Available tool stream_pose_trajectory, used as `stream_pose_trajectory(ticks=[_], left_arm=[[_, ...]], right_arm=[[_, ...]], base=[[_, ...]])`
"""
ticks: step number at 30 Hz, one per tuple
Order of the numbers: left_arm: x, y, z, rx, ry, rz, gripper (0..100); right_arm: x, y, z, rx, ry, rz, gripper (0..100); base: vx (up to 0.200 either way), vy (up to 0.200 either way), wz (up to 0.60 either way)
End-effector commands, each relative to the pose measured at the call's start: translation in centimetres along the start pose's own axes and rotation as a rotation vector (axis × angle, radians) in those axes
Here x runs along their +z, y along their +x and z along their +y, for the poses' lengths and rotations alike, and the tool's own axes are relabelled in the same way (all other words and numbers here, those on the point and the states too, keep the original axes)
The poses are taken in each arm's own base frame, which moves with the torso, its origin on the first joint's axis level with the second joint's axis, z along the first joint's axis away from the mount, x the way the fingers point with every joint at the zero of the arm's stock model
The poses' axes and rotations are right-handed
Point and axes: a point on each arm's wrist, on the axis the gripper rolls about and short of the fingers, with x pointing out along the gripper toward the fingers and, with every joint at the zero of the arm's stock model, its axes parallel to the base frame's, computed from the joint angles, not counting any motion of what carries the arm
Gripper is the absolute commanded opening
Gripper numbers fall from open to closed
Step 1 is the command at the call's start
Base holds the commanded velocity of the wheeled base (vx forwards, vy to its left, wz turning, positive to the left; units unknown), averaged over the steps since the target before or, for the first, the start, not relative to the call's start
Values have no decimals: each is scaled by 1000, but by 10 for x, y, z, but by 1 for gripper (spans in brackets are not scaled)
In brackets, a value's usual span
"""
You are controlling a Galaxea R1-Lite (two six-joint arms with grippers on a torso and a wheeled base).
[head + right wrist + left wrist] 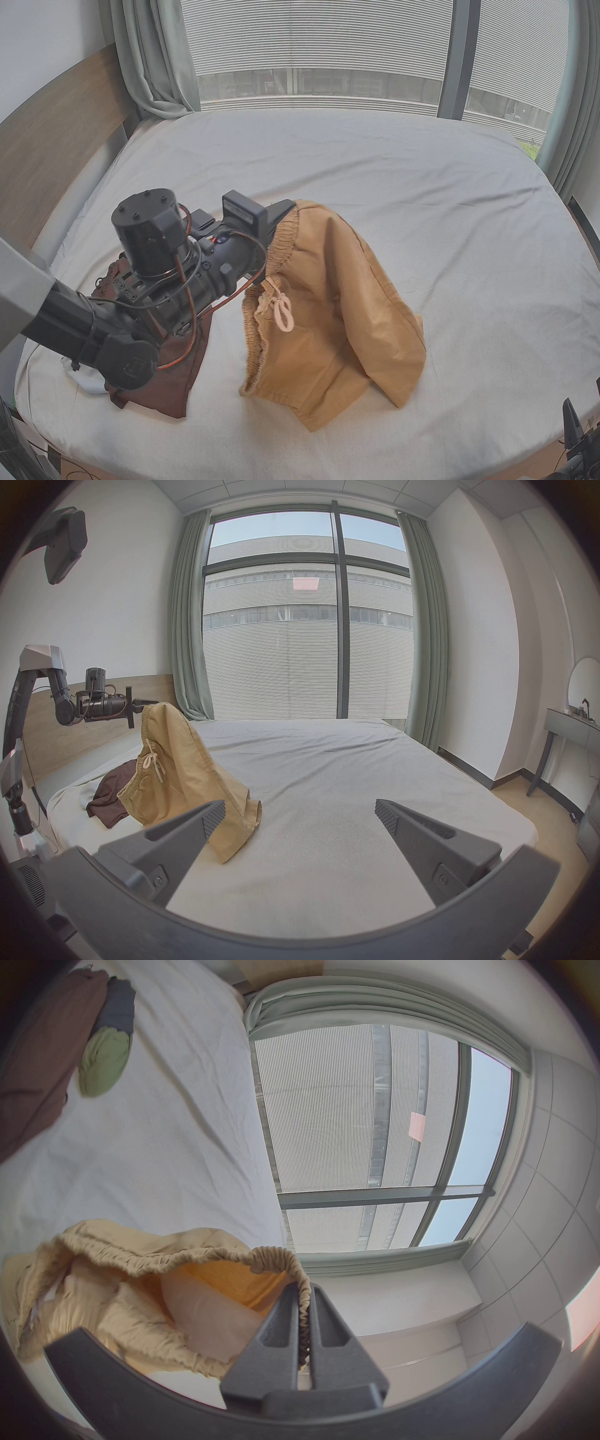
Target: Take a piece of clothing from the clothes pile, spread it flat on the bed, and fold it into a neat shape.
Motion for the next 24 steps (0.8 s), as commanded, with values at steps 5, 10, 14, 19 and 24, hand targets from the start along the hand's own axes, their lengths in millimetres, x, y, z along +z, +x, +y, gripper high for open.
stream_pose_trajectory(ticks=[5,10,14,19,24], left_arm=[[45,-36,29,39,129,-53,0],[59,-53,42,62,244,-81,0],[70,-75,54,91,326,-47,0],[79,-89,66,121,386,-65,0],[77,-95,85,185,479,-43,0]], right_arm=[[-5,1,0,0,0,16,100],[-5,1,0,0,-2,15,100],[-5,1,0,0,-2,16,100],[-5,1,0,0,-2,16,100],[-5,1,0,0,-3,16,100]], base=[[0,0,0],[0,0,0],[0,0,0],[0,0,0],[0,0,0]])
